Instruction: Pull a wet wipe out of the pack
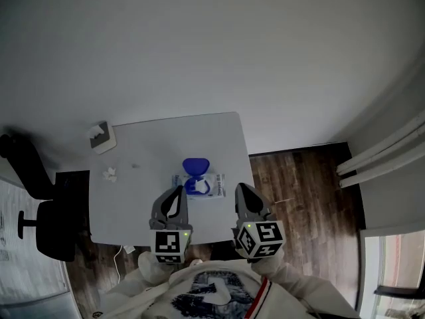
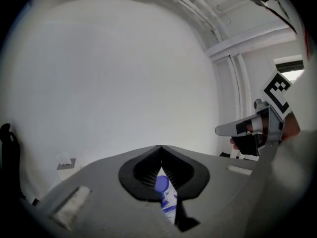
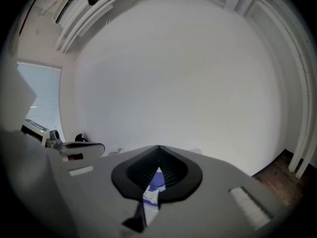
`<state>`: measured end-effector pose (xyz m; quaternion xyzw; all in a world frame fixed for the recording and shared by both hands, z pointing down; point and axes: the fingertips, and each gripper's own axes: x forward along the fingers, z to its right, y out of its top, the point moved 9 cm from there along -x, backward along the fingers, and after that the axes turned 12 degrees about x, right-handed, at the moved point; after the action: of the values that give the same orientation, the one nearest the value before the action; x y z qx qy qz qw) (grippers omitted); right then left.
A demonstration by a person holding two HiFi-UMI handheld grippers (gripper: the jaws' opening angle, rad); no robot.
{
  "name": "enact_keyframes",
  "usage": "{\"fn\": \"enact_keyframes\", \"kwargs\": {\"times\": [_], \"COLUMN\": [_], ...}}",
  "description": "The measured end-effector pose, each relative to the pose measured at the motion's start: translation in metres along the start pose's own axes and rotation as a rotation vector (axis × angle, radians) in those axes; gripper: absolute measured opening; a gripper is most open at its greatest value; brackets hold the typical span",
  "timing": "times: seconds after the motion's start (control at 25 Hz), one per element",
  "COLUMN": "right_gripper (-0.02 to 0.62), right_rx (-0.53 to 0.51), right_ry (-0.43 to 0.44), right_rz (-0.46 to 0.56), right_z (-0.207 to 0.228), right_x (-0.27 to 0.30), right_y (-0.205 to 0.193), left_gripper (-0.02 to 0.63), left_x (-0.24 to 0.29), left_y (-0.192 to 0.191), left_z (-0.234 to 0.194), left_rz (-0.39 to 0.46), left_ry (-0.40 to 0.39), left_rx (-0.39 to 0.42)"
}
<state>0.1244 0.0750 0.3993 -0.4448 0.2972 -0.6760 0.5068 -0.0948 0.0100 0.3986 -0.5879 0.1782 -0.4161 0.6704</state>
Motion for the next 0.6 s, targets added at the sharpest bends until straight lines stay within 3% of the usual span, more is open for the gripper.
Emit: {"fn": "enact_keyframes", "kwargs": {"times": [0.6], "right_gripper": [0.005], "right_rx": [0.022], "right_ry": [0.131], "right_rz": [-0.077], "right_z": [0.063], "right_x": [0.059], "right_y": [0.031], "left_gripper": [0.005], "left_x": [0.053], "left_y": [0.010], "left_z": [0.014], "left_rz": [-0.109], "left_ry": [0.136], "left_rx": [0.012]}}
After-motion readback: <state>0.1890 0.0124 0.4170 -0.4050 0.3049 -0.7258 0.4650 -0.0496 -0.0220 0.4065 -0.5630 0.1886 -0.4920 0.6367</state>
